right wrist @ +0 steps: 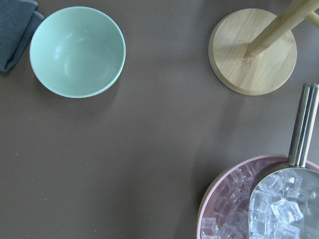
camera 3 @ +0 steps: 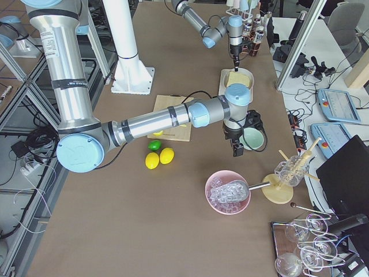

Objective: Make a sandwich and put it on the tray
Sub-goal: 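Carry the plate with the sandwich onto the white tray with the left gripper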

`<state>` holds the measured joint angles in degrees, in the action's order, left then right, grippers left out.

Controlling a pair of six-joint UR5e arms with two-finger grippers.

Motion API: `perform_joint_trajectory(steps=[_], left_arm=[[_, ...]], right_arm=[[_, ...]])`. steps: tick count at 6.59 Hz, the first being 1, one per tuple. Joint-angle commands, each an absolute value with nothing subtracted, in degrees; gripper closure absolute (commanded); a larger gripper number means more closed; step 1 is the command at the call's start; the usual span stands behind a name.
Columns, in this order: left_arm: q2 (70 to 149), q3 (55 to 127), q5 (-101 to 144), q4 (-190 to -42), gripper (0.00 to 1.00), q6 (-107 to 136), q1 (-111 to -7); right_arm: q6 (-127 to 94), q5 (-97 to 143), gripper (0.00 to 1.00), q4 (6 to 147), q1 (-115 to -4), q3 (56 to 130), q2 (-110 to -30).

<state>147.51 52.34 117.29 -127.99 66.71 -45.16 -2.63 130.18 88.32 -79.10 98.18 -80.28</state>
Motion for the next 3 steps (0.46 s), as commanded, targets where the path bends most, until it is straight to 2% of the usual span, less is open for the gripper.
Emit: perform_joint_trajectory(steps=[1, 2, 3], left_arm=[[147.3, 54.0, 117.1, -128.0, 0.02, 66.7, -45.1], [146.4, 56.1, 117.2, -127.6, 0.02, 66.9, -46.6], [143.5, 61.8, 117.4, -126.1, 0.02, 67.0, -47.9]], right_arm=[[-2.6, 130.2, 0.0, 88.2, -79.1, 98.2, -80.3], [-2.6, 130.2, 0.0, 88.3, -79.1, 97.9, -80.3], [-3.2, 130.5, 0.0, 88.5, -79.1, 97.6, -80.4]])
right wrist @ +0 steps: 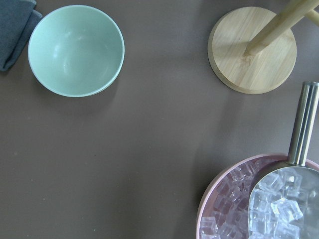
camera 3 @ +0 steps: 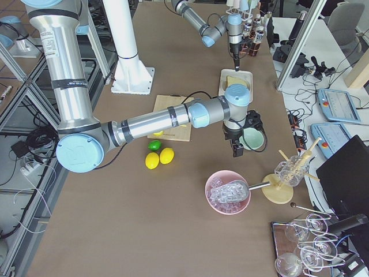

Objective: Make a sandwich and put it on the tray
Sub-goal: 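Release the plate and withdraw the left gripper from the tray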

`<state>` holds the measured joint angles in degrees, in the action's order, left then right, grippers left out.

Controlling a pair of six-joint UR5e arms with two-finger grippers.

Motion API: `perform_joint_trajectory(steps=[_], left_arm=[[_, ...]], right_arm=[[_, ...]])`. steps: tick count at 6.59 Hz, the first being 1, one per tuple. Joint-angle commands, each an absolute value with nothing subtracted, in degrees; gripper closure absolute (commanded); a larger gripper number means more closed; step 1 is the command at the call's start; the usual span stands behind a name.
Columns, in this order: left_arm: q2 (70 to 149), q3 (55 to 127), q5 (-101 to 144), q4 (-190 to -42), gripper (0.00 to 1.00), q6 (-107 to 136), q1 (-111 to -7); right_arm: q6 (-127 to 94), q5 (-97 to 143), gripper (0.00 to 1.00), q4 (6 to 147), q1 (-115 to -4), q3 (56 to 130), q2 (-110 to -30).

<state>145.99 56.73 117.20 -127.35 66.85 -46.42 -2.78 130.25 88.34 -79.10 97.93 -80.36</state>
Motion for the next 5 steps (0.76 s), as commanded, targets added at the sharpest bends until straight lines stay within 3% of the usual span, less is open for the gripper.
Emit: perform_joint_trajectory(steps=[1, 4, 5], left_arm=[[138.6, 71.1, 117.6, -120.5, 0.02, 67.0, -48.6], [121.1, 101.9, 122.7, -102.2, 0.02, 65.5, -53.7], [116.2, 108.2, 123.0, -96.5, 0.02, 57.9, -57.0]], right_arm=[[-3.3, 130.6, 0.0, 88.3, -79.2, 97.8, -82.4], [-2.8, 129.6, 0.0, 88.3, -81.0, 97.6, -90.2], [-3.2, 129.5, 0.0, 88.3, -82.0, 97.6, -91.6]])
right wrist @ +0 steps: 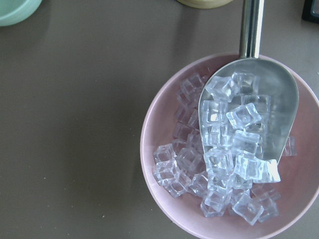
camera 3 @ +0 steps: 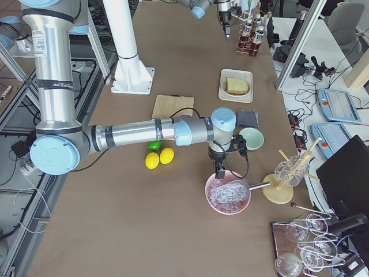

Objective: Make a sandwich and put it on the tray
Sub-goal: 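Release the plate and withdraw the left gripper from the tray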

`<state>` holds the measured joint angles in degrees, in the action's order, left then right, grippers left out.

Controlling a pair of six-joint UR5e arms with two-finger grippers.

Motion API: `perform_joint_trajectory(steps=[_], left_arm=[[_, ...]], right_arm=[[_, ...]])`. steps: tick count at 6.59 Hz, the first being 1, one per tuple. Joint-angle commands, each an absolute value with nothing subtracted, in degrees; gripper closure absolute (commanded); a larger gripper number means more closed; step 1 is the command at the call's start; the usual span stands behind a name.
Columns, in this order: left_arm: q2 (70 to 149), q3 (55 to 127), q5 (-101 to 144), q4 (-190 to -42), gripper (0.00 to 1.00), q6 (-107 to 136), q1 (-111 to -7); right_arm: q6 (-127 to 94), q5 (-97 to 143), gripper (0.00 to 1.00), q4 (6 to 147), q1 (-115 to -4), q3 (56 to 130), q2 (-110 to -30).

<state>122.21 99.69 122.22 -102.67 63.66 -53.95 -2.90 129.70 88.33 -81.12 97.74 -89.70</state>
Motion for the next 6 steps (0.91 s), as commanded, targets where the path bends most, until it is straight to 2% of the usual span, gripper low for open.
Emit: perform_joint_trajectory(steps=[1, 3, 4, 6], left_arm=[[111.2, 112.0, 125.1, -90.2, 0.02, 48.3, -61.3], [100.0, 111.3, 125.5, -88.8, 0.02, 26.7, -71.4], [95.8, 108.0, 125.5, -88.9, 0.02, 15.1, -77.6], [94.1, 95.7, 126.7, -88.9, 0.02, -11.0, -88.3]], right_arm=[[-3.3, 129.5, 0.0, 88.3, -82.9, 97.6, -93.4], [-2.8, 129.5, 0.0, 88.3, -86.7, 97.6, -95.9], [-2.8, 129.6, 0.0, 88.3, -88.1, 97.6, -96.2], [-2.9, 130.0, 0.0, 88.8, -88.1, 97.4, -96.2]])
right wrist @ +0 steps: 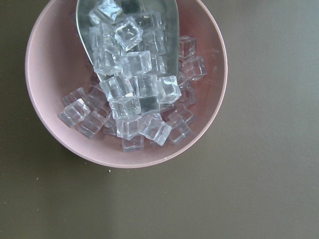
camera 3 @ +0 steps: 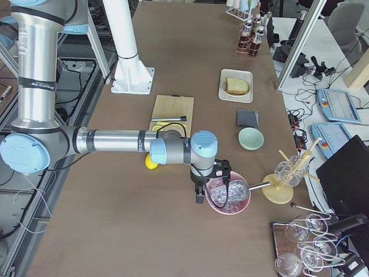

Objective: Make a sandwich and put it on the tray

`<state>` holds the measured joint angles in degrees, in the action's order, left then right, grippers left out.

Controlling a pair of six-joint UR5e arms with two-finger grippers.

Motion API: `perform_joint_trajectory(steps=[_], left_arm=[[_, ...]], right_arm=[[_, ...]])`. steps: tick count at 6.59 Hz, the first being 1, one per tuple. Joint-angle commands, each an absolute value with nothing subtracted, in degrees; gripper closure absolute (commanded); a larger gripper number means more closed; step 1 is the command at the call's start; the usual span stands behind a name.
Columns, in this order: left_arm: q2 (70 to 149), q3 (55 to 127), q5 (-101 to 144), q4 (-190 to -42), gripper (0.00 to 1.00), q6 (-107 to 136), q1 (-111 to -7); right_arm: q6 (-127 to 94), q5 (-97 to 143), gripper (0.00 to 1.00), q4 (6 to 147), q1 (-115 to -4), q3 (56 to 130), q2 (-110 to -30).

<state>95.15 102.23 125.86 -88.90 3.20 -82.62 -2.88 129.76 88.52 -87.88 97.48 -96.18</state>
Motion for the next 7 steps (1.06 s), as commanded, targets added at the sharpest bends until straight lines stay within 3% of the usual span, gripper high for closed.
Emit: perform_joint_trajectory(steps=[1, 2, 4, 7], left_arm=[[92.7, 91.3, 126.7, -88.9, 0.02, -14.9, -89.7], [92.3, 86.3, 126.4, -89.5, 0.02, -15.6, -91.5], [91.5, 85.3, 126.6, -88.1, 0.02, -14.9, -93.0], [90.7, 92.6, 131.3, -78.3, 0.02, -14.7, -93.1]], right_arm=[[-2.9, 130.1, 0.0, 88.8, -88.1, 97.4, -96.2], [-2.9, 130.2, 0.0, 88.8, -88.1, 97.4, -96.2], [-2.9, 130.3, 0.0, 88.9, -88.1, 97.4, -96.3], [-3.0, 130.4, 0.0, 88.9, -88.1, 97.6, -96.2]])
